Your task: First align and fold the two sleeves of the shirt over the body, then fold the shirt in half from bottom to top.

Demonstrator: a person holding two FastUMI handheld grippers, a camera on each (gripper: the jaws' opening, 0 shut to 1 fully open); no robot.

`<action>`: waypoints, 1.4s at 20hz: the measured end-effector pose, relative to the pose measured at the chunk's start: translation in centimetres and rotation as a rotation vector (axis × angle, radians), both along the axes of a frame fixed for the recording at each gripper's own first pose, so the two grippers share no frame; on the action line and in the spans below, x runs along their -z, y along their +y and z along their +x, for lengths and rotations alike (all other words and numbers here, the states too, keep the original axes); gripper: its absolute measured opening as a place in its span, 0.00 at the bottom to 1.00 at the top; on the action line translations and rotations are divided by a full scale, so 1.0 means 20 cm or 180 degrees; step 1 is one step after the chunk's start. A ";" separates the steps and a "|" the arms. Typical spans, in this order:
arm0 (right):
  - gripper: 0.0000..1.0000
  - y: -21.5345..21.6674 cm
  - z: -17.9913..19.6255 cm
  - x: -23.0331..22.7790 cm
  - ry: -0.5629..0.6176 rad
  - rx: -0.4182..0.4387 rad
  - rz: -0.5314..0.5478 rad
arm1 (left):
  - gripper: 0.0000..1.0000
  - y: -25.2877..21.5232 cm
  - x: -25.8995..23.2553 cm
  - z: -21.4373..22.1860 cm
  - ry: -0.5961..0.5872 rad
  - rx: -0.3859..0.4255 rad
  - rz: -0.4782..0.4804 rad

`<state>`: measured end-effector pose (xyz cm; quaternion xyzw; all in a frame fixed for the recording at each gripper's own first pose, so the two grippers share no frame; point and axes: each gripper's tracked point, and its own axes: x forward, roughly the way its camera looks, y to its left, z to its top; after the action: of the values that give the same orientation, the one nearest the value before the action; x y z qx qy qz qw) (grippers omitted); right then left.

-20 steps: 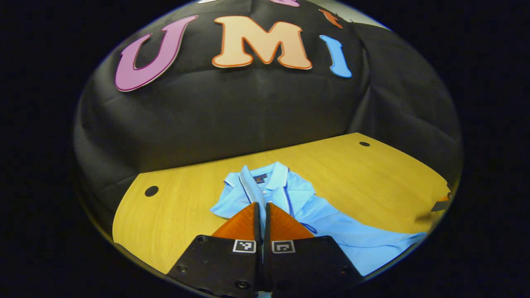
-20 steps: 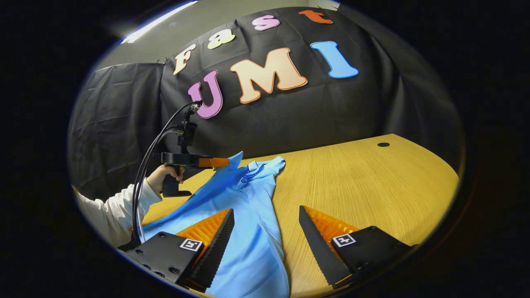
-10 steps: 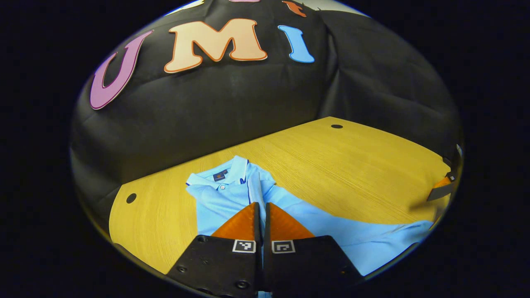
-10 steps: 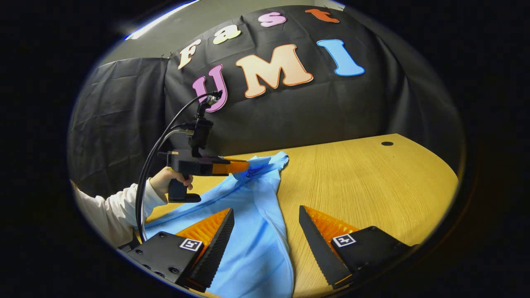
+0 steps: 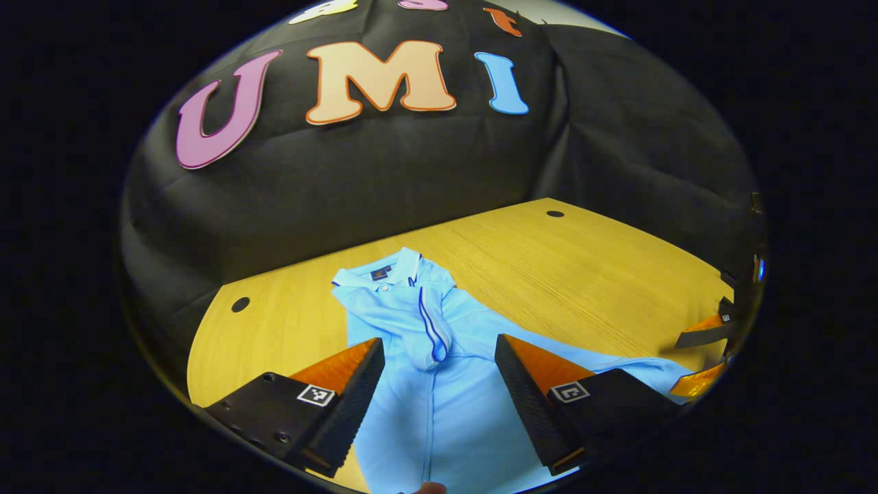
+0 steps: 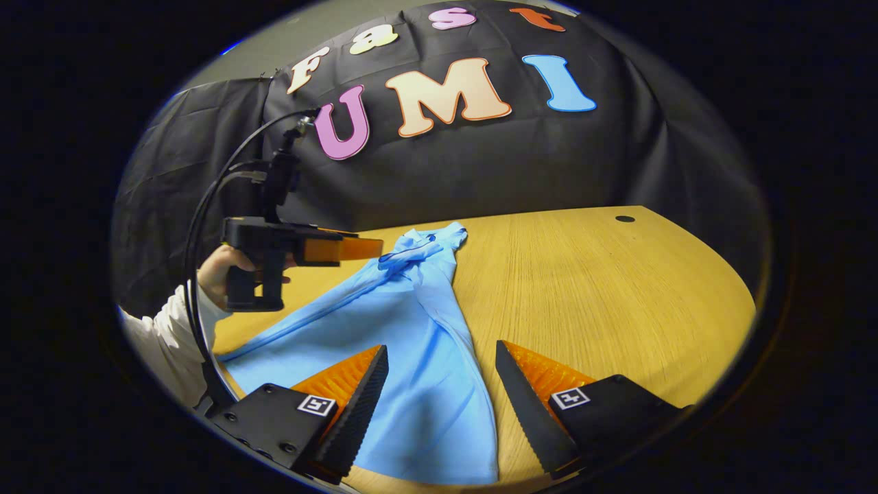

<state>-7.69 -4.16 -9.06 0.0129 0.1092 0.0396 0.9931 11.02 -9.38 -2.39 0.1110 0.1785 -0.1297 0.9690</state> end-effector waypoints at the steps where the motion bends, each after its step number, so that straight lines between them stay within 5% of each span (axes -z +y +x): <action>1: 0.98 0.01 -0.04 0.02 0.0030 0.0016 -0.0012 | 0.96 0.03 -0.01 -0.08 -0.0010 -0.0038 -0.0015; 6: 0.98 0.07 -0.18 0.10 0.0038 0.0162 -0.0192 | 0.96 0.21 0.10 -0.53 0.0054 -0.0203 -0.0064; 13: 0.98 0.09 -0.33 0.22 0.0124 0.0277 -0.0425 | 0.96 0.51 0.35 -1.08 0.0292 -0.0782 -0.0310; 17: 0.98 0.03 -0.36 0.23 0.0090 0.0424 -0.0449 | 0.96 0.58 0.44 -1.21 0.0314 -0.0955 -0.0235; 28: 0.94 0.06 -0.33 0.28 0.0098 0.0415 -0.0365 | 0.96 0.47 0.55 -1.26 0.0396 -0.0852 -0.0336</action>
<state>-14.20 -3.00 -14.70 -0.0363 0.1254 -0.0317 0.9909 -14.21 0.03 -13.47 0.0269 0.2443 -0.0152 0.9692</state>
